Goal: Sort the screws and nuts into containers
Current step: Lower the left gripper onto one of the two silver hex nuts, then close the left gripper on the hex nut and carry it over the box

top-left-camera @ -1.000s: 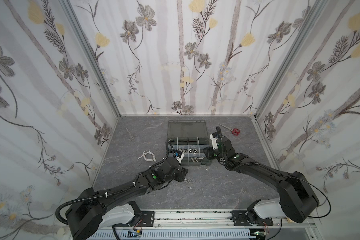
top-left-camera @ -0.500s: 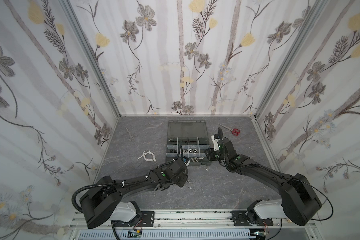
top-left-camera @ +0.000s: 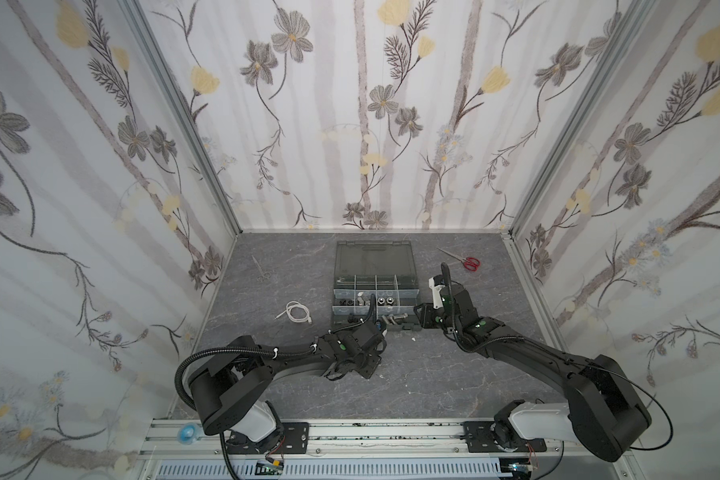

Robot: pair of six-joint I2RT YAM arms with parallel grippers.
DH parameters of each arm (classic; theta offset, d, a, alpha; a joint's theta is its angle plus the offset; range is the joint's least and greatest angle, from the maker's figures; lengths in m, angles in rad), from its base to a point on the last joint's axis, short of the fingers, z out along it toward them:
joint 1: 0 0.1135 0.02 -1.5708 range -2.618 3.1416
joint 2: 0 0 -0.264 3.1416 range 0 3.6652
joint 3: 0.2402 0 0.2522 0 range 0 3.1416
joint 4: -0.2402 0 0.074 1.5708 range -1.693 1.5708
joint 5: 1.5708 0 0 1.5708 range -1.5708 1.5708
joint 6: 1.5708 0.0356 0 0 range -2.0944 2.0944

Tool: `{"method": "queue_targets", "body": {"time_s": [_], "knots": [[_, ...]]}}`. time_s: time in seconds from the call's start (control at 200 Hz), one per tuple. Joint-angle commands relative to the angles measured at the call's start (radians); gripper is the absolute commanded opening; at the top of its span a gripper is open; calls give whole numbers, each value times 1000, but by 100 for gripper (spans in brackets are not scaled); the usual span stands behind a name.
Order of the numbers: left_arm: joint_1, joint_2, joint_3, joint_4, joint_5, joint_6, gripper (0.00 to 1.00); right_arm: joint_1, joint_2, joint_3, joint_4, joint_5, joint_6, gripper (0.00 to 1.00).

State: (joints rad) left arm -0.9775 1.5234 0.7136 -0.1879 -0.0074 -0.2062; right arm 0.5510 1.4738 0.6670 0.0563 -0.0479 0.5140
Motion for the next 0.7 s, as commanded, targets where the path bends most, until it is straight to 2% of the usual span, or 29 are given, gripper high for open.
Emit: {"method": "queue_targets", "body": {"time_s": [0.0,0.245,0.699], "knots": [[-6,7,10,-11,-9,-5,49,-1,-7,-6,45,10,12,35],[-13,35,26,-29,-25,-1,45,-2,-13,-14,46,8,17,35],[-27,85,53,-67,-56,-2,24,-12,-50,-48,45,22,23,35]]}}
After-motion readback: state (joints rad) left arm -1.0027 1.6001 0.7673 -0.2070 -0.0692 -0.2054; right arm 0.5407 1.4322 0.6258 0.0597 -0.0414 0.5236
